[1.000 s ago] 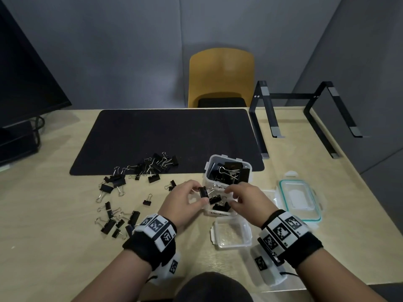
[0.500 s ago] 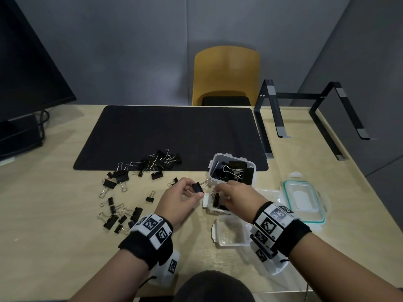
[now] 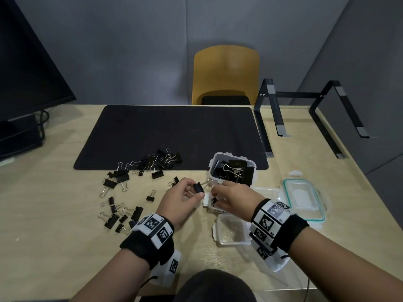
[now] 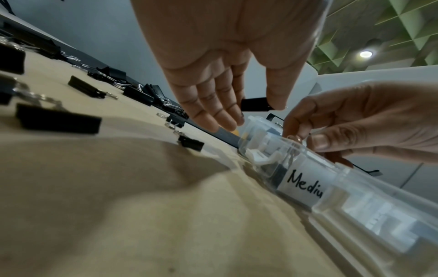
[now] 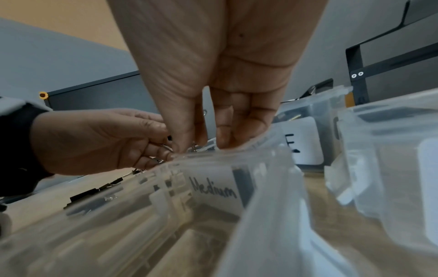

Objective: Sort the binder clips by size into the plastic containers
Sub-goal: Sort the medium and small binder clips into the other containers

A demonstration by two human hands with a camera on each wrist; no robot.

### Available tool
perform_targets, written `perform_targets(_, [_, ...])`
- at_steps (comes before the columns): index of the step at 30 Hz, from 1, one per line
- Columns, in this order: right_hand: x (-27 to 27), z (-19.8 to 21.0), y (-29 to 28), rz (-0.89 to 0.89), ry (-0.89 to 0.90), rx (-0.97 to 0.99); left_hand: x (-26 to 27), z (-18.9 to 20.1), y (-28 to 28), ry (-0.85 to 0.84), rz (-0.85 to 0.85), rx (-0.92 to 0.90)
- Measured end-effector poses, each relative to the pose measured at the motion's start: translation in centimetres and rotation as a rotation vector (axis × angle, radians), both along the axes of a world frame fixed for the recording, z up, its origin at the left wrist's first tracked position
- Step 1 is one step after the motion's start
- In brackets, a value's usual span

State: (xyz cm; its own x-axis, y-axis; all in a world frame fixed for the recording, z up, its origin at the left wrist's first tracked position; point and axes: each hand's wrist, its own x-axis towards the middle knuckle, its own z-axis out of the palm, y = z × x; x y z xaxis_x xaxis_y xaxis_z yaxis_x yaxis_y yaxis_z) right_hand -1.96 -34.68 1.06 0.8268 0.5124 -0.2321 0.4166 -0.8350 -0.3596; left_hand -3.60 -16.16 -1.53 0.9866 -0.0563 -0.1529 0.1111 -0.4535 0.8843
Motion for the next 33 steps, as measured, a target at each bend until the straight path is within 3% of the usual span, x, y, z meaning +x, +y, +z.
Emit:
perform_targets(14, [-0.2, 0.3, 0.5, 0.036, -0.022, -0.048, -0.1, 0.1, -0.1, 0.006, -0.001, 0.03])
perform_targets(27, [0.4, 0.6, -0.4, -0.292, 0.02, 0.088, -0.3, 0.2, 0.8, 0.03, 0.0, 0.046])
perform_targets(33, [0.1, 0.7, -1.9, -0.323, -0.006, 0.073, -0.3, 0.8, 0.3, -0.01, -0.047, 0.099])
